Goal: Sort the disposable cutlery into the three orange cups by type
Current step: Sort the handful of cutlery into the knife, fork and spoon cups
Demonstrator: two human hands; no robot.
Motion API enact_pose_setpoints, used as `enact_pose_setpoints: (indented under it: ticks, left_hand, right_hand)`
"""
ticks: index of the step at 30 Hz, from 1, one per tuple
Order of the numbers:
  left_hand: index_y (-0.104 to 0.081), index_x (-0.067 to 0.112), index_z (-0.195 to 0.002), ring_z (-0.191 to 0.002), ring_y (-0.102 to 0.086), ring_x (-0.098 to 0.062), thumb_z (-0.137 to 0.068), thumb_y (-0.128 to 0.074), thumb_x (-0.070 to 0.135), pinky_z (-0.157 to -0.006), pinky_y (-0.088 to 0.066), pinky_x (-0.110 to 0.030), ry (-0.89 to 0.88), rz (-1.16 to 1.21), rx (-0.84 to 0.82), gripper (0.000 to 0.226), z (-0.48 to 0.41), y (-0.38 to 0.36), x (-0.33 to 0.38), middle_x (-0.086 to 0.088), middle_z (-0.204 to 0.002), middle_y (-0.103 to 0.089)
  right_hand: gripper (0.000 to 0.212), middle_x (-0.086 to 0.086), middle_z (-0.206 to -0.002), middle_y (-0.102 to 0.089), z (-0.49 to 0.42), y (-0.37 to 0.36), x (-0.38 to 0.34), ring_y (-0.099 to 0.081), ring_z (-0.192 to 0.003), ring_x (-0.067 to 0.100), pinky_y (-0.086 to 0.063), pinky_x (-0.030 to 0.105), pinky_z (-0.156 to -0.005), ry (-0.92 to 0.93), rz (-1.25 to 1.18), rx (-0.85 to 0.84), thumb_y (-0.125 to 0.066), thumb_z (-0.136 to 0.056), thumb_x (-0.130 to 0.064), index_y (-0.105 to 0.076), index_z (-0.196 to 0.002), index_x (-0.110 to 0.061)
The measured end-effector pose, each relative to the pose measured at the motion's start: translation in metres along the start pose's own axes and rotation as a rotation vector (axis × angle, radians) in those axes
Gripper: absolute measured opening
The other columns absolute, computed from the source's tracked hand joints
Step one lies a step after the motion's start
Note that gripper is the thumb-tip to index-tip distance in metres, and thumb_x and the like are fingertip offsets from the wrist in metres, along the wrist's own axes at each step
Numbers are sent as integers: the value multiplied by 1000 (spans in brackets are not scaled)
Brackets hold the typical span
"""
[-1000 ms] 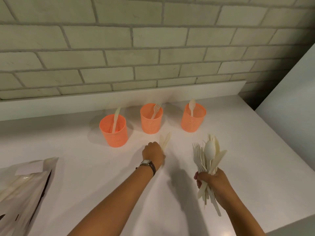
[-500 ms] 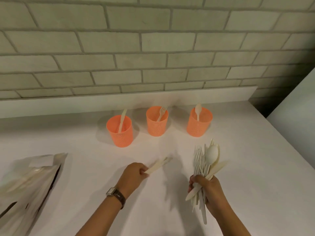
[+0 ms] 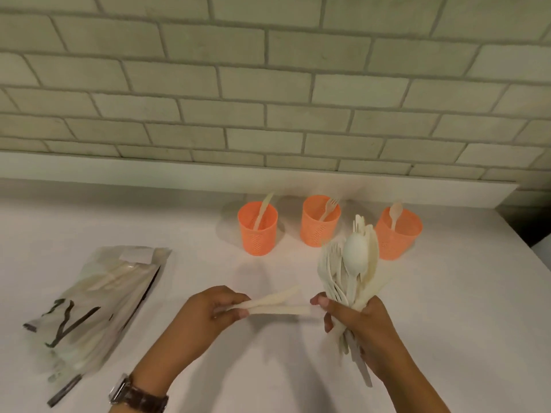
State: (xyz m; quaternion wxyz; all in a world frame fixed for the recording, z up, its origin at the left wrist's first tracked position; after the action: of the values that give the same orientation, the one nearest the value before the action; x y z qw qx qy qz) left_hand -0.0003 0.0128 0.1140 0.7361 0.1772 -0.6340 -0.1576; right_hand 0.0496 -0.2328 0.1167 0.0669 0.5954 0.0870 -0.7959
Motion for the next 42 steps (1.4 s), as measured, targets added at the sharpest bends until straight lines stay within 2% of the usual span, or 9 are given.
enact_pose_setpoints:
  ticks: [6, 15, 18, 21, 23, 25, 29, 38, 42]
  left_hand:
    - [-74, 30, -80, -72, -60, 4, -82, -68, 12, -65, -39, -3, -37, 112, 134, 19, 0, 9, 16, 17, -76, -69]
    - [-70, 16, -91, -98, -60, -9, -90, -55, 15, -89, -48, -30, 202, 1117, 424, 15, -24, -19, 22, 2, -101, -67]
    - [-67, 20, -92, -89, -59, -5, -92, -52, 19, -83, -45, -23, 354, 1349, 428, 15, -20, -36, 22, 5, -99, -59]
    - [-65, 14, -88, -46, -60, -1, -95, -46, 15, -64, -47, -12, 395, 1361, 272, 20, -5, -58, 36, 6, -64, -66]
    - [-63, 9, -92, -39, -59, -6, -95, -43, 7, -48, -49, -12, 374, 1335, 135, 20, 2, -70, 46, 4, -50, -64]
    - [-64, 7, -100, -43, -61, -9, -93, -45, 2, -43, -50, -17, 347, 1293, 38, 21, 2, -78, 48, 0, -54, -66]
    - [-68, 9, -108, -75, -66, -23, -80, -61, 13, -63, -59, -31, 302, 1200, -18, 30, -11, -82, 38, -10, -92, -71]
    - [-75, 10, -89, -52, -43, -6, -81, -67, 12, -62, -40, -19, 334, 928, 52, 12, -30, -72, 29, 9, -56, -59]
    - [-69, 7, -85, -58, -51, -8, -77, -68, 9, -57, -48, -12, 234, 894, 161, 8, -68, -39, 30, 4, -62, -62]
  right_hand:
    - [39, 7, -55, -62, 2, -17, -4, -58, -46, 12, -44, 17, -45, 21, 149, 27, -71, -56, -18, -62, -85, 5]
    - [38, 15, -61, -59, 7, -26, 19, -57, -46, 22, -49, 29, -46, -186, -309, 131, -76, -61, 5, -56, -94, 2]
    - [42, 11, -58, -57, 6, -22, 20, -57, -46, 18, -47, 28, -42, -222, -476, 163, -76, -61, 4, -56, -96, -4]
    - [41, 11, -63, -53, 5, -21, 18, -56, -45, 16, -45, 26, -39, -242, -600, 167, -73, -63, -1, -55, -98, -7]
    - [35, 12, -65, -52, 3, -24, 19, -55, -46, 17, -46, 25, -39, -268, -638, 167, -70, -69, -3, -54, -100, -7]
    - [38, 13, -66, -52, 3, -28, 22, -55, -45, 18, -48, 26, -41, -286, -642, 165, -71, -66, -2, -54, -99, -5]
    - [48, 14, -68, -55, 7, -37, 27, -57, -47, 18, -52, 28, -45, -304, -670, 142, -73, -59, -2, -57, -104, 2]
    - [22, 11, -62, -60, 6, -39, 23, -56, -49, 21, -49, 30, -48, -155, -516, 167, -66, -77, 5, -60, -96, -4]
    - [25, 14, -73, -68, 2, -32, 15, -58, -49, 21, -48, 29, -45, -98, -367, 230, -71, -75, 3, -62, -98, -2]
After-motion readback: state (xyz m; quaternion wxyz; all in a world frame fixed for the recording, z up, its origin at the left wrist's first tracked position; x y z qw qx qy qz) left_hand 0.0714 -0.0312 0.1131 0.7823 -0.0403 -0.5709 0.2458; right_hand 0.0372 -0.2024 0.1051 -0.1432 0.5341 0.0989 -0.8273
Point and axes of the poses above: each hand's wrist, its own z-axis away from the middle knuckle, its own y-axis out of the back of the hand, x = y × z, the point moved 1 cm from there along -z, towards the middle knuckle
